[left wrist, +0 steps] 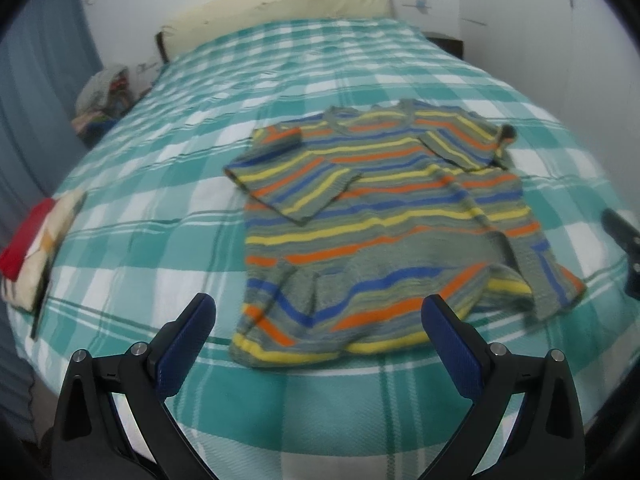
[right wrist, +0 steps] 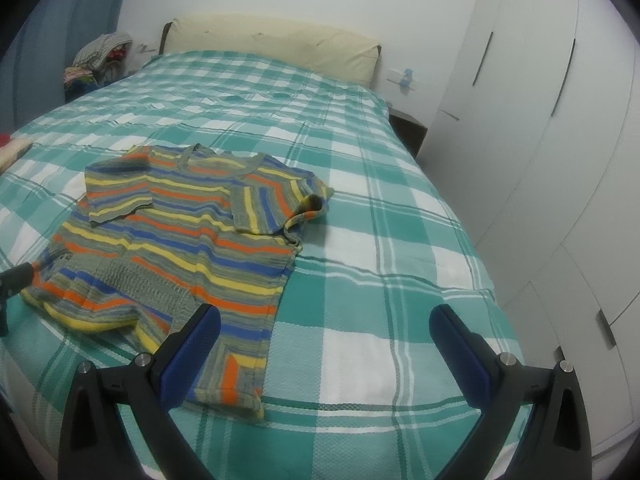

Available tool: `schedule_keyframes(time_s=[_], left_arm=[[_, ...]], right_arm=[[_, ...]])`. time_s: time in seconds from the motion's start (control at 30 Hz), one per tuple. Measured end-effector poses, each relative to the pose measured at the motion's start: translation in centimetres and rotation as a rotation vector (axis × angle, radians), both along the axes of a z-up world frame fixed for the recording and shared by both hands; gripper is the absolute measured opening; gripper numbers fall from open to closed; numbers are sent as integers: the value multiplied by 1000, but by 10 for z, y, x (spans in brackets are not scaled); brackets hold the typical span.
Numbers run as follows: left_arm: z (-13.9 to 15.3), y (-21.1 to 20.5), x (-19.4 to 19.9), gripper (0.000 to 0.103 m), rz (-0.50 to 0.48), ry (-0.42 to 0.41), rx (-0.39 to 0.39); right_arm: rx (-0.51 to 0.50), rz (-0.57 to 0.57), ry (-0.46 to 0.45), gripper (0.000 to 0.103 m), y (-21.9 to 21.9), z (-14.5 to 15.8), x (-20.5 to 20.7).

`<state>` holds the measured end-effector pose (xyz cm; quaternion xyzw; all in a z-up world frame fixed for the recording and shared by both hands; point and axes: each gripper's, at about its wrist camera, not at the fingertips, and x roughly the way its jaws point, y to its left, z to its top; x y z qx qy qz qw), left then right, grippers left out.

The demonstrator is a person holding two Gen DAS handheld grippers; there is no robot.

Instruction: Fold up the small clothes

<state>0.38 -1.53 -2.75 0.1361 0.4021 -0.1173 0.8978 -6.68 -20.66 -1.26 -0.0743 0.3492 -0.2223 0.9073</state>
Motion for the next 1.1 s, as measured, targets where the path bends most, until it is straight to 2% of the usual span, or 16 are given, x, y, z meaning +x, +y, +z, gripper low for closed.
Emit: schedule_keyframes(time_s=[0.2, 0.3, 0.57, 0.77, 1.1], left_arm=[[-1, -1, -2, 103, 9, 11, 9], [0, -1, -2, 103, 38, -18, 37], [6, 10, 0, 103, 93, -53, 43], [6, 13, 0, 103, 97, -55, 44], [6, 15, 0, 103, 100, -60, 51]], right_arm=[[7, -1, 7, 103, -1, -3, 1], [11, -6, 6, 103, -3, -3, -1], [24, 5, 11, 103, 0, -5, 0], [20, 63, 20, 103, 10, -8, 1], [34, 66, 29, 103, 9, -9, 2]])
